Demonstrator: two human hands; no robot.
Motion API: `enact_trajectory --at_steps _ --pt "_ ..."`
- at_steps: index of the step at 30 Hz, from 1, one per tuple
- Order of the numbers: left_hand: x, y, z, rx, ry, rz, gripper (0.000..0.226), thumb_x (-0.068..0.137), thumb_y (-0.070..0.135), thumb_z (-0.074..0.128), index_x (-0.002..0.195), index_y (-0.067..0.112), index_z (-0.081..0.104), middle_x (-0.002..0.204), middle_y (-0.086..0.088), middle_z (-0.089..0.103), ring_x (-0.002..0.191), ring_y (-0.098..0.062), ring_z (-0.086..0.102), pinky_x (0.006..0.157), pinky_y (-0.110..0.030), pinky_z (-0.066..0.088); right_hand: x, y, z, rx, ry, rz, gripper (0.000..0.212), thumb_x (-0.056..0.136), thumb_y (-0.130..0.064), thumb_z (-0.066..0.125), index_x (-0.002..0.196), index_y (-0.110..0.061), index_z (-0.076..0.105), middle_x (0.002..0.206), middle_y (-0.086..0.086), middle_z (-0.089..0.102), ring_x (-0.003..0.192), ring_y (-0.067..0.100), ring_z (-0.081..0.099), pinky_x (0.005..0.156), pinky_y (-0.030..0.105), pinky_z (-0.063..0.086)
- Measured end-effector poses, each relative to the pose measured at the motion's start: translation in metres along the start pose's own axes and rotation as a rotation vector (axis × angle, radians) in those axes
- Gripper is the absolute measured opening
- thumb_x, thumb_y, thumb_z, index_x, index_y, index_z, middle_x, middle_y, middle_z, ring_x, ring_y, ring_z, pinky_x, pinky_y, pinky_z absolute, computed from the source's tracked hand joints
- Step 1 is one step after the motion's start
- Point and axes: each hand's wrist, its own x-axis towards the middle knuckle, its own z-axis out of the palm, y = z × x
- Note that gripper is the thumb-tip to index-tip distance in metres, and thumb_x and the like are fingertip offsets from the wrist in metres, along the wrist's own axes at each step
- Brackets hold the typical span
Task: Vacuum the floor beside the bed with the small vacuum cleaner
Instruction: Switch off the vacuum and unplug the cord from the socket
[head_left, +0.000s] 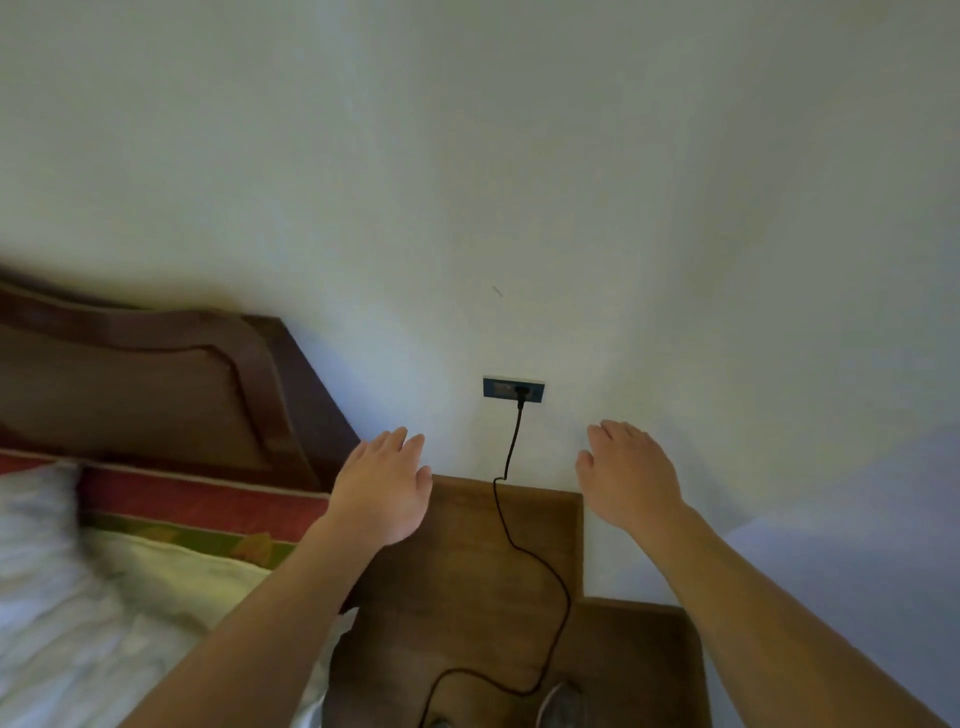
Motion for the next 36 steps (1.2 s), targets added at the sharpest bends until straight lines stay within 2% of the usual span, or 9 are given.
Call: enact_trajectory --at_steps 4,12,19,24,27,29,32,34,36 --pt "0.03 0.004 0.034 -0.02 -0.026 0.005 0.056 0.108 0.042 0.029 0.159 0.019 0.026 0.166 -0.004 0.026 0.154 -0.022 0.022 0.125 -0.04 0.017 0.033 0.006 0.029 -0.019 -0.059 -0.037 0.046 0.104 -0.032 0.027 0.141 -0.012 0.048 0.138 0.006 0.054 0.124 0.023 0.05 0.109 0.037 0.04" --pt "0.111 0.008 0.122 -0.074 -0.099 0.065 0.057 0.108 0.043 0.028 0.16 0.021 0.022 0.168 -0.001 0.022 0.156 -0.019 0.016 0.126 -0.038 0.013 0.111 0.003 0.103 -0.003 -0.089 -0.05 0.046 0.105 -0.032 0.03 0.141 -0.011 0.047 0.14 0.007 0.052 0.126 0.022 0.049 0.109 0.036 0.039" --pt "0.178 0.01 0.189 -0.213 -0.079 0.078 0.058 0.108 0.042 0.032 0.16 0.019 0.021 0.167 -0.003 0.024 0.154 -0.019 0.02 0.124 -0.034 0.016 0.165 -0.003 0.168 0.194 -0.092 0.038 0.05 0.107 -0.036 0.029 0.15 -0.012 0.038 0.152 0.008 0.042 0.137 0.023 0.041 0.111 0.034 0.033" --pt "0.215 0.021 0.226 -0.439 -0.1 0.086 0.066 0.105 0.048 0.043 0.161 0.021 0.021 0.166 0.001 0.027 0.152 -0.018 0.027 0.12 -0.033 0.026 0.193 -0.006 0.193 0.384 -0.055 0.097 0.05 0.108 -0.038 0.028 0.152 -0.016 0.036 0.154 0.006 0.042 0.137 0.023 0.042 0.11 0.034 0.033" --pt "0.226 0.026 0.241 -0.586 -0.127 0.071 0.068 0.102 0.048 0.051 0.16 0.026 0.024 0.164 0.004 0.031 0.149 -0.017 0.034 0.116 -0.031 0.032 0.204 -0.012 0.204 0.574 -0.021 0.134 0.047 0.107 -0.042 0.028 0.143 -0.019 0.048 0.142 0.003 0.054 0.128 0.021 0.051 0.104 0.034 0.041" --pt "0.231 0.026 0.248 -0.659 -0.119 0.062 0.064 0.102 0.046 0.053 0.158 0.026 0.029 0.161 0.005 0.037 0.144 -0.016 0.041 0.113 -0.029 0.036 0.208 -0.015 0.209 0.714 0.002 0.154 0.043 0.107 -0.041 0.03 0.13 -0.018 0.058 0.118 0.0 0.063 0.109 0.015 0.058 0.086 0.027 0.044" --pt "0.234 0.028 0.254 -0.656 -0.062 0.091 0.053 0.103 0.039 0.054 0.152 0.023 0.042 0.154 0.005 0.047 0.137 -0.014 0.049 0.106 -0.022 0.038 0.212 -0.017 0.212 0.847 0.056 0.192 0.034 0.106 -0.038 0.035 0.115 -0.018 0.061 0.091 -0.009 0.059 0.086 0.006 0.057 0.068 0.017 0.039" --pt "0.235 0.029 0.258 -0.674 -0.022 0.116 0.044 0.103 0.034 0.056 0.144 0.021 0.052 0.144 0.005 0.057 0.13 -0.013 0.055 0.1 -0.019 0.04 0.216 -0.019 0.212 0.931 0.088 0.224 0.033 0.106 -0.035 0.038 0.106 -0.013 0.064 0.089 -0.002 0.062 0.083 0.008 0.058 0.069 0.018 0.043" --pt "0.238 0.03 0.263 -0.698 0.014 0.14 0.032 0.102 0.03 0.058 0.132 0.02 0.062 0.126 0.006 0.067 0.115 -0.01 0.062 0.095 -0.021 0.048 0.219 -0.021 0.212 1.022 0.093 0.267 0.03 0.105 -0.033 0.041 0.098 -0.016 0.065 0.096 0.005 0.068 0.089 0.013 0.064 0.081 0.028 0.054"
